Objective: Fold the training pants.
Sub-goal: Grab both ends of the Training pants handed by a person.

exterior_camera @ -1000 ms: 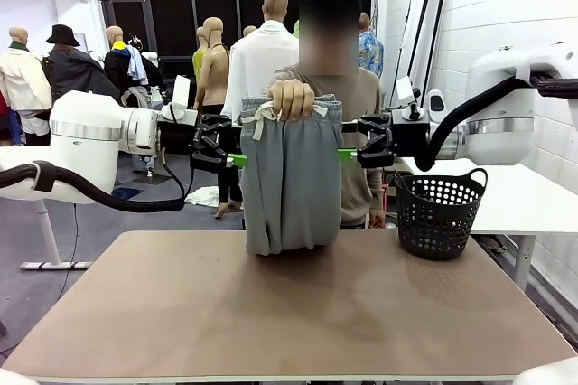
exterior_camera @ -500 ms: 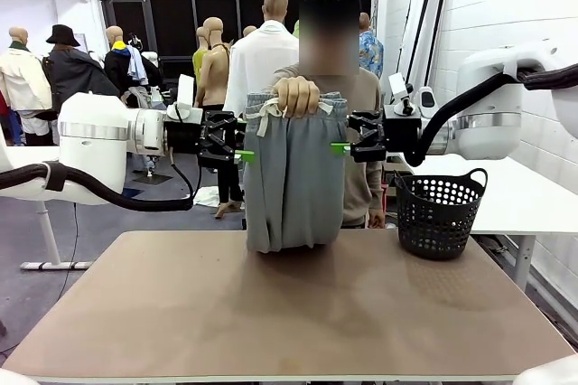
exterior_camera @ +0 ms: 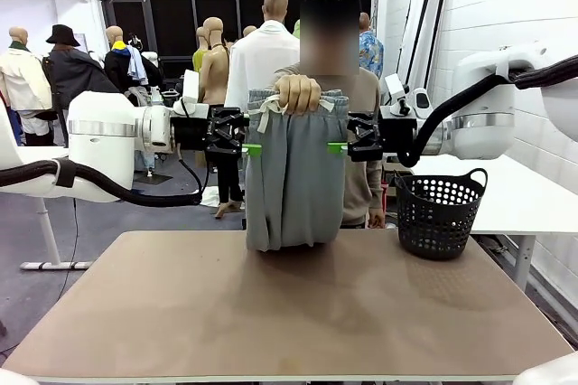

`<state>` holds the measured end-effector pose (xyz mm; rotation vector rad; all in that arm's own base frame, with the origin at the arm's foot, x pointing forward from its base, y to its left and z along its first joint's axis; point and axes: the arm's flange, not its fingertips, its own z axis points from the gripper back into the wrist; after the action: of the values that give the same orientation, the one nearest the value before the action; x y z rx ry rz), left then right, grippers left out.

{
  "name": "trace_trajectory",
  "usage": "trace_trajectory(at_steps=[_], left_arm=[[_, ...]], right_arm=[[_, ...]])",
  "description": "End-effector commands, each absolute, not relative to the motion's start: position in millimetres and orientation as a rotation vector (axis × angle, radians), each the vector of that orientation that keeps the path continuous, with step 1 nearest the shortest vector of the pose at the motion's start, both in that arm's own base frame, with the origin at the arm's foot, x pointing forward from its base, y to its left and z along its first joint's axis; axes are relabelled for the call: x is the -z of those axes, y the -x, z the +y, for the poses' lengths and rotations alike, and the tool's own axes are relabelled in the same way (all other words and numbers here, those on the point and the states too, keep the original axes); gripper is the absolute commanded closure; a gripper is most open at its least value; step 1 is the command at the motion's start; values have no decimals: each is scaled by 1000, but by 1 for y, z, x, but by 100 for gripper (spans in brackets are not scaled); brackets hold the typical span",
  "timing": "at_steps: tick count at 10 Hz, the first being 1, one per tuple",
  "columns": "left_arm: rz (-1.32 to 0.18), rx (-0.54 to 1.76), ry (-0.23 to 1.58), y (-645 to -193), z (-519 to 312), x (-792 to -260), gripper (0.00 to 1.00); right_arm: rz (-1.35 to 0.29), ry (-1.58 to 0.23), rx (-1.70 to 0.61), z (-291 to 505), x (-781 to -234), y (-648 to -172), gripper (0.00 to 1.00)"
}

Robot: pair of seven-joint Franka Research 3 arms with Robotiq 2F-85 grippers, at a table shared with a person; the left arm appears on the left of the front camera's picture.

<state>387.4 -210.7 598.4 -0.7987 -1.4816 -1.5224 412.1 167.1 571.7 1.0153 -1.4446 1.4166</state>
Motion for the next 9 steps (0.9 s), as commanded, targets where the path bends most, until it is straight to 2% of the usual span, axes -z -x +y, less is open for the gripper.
trace_trajectory(at_steps=[1,9], left_arm=[[-1476,1459,801,-391,-217,-609,0],[-1495,1320,645,-417,-175,-610,0]], right_arm=[[-1485,-1042,-1391,171,-576,-417,0],[-1503,-1034,-1396,174,-575,-416,0]])
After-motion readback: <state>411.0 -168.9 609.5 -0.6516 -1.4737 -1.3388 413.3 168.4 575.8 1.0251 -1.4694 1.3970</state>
